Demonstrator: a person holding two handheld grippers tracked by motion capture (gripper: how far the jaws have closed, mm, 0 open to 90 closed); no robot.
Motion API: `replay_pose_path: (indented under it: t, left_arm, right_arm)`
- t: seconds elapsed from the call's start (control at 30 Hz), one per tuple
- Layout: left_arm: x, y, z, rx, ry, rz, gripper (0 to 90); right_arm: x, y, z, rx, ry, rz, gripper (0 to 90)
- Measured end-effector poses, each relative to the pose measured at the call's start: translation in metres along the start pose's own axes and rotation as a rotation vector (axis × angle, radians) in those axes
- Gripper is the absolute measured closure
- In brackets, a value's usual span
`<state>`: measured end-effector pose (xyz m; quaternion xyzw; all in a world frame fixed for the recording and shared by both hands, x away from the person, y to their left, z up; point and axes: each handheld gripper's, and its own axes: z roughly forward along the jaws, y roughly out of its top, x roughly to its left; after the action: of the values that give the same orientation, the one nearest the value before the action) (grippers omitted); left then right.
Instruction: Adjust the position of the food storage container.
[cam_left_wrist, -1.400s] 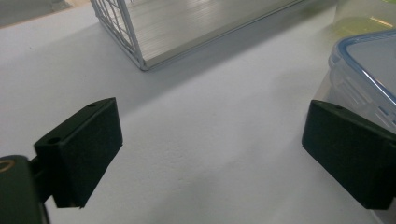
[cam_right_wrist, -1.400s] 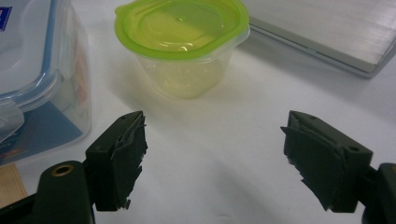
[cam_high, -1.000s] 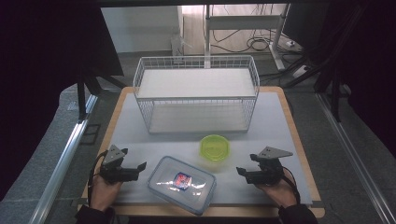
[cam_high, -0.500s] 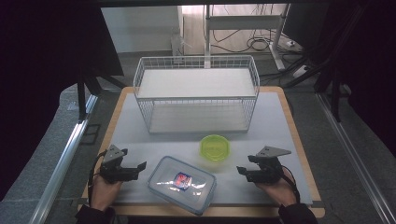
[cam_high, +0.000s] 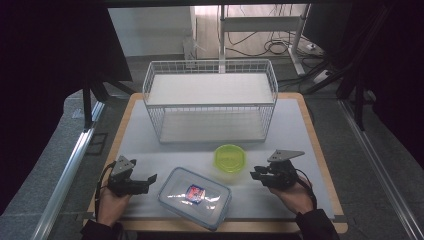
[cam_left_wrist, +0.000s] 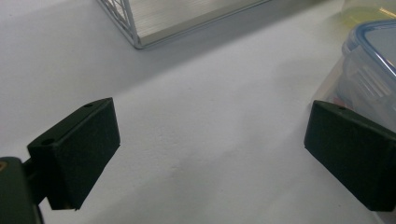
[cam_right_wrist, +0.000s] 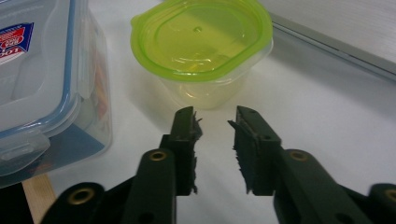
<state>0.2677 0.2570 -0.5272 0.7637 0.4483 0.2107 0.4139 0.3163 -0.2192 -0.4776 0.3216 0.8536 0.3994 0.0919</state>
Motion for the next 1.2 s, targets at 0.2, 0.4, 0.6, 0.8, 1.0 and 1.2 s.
replay_pose_path:
  t: [0.2,0.4,0.6,0.8,1.0,1.2]
  left_arm:
    - [-0.003,0.002,-0.001,-0.009,-0.020,0.007,4.6]
    - [-0.002,0.001,-0.001,-0.008,-0.014,0.008,4.7]
    - [-0.003,0.002,-0.002,-0.015,-0.013,0.016,4.8]
    - [-0.003,0.001,-0.001,-0.010,-0.014,0.015,4.8]
    - [-0.003,0.001,-0.001,-0.009,-0.011,0.022,4.9]
    - [-0.004,0.002,-0.002,-0.010,-0.012,0.024,5.0]
  right_arm:
    - [0.002,0.013,0.002,0.014,0.013,-0.066,85.9]
    - [0.002,0.030,0.011,0.011,0.010,-0.098,89.4]
    - [0.008,0.045,0.024,-0.003,0.020,-0.122,89.6]
    - [0.014,0.059,0.043,-0.007,0.041,-0.115,89.7]
    - [0.020,0.067,0.054,-0.003,0.056,-0.149,89.7]
    - [0.028,0.076,0.063,0.001,0.069,-0.179,89.6]
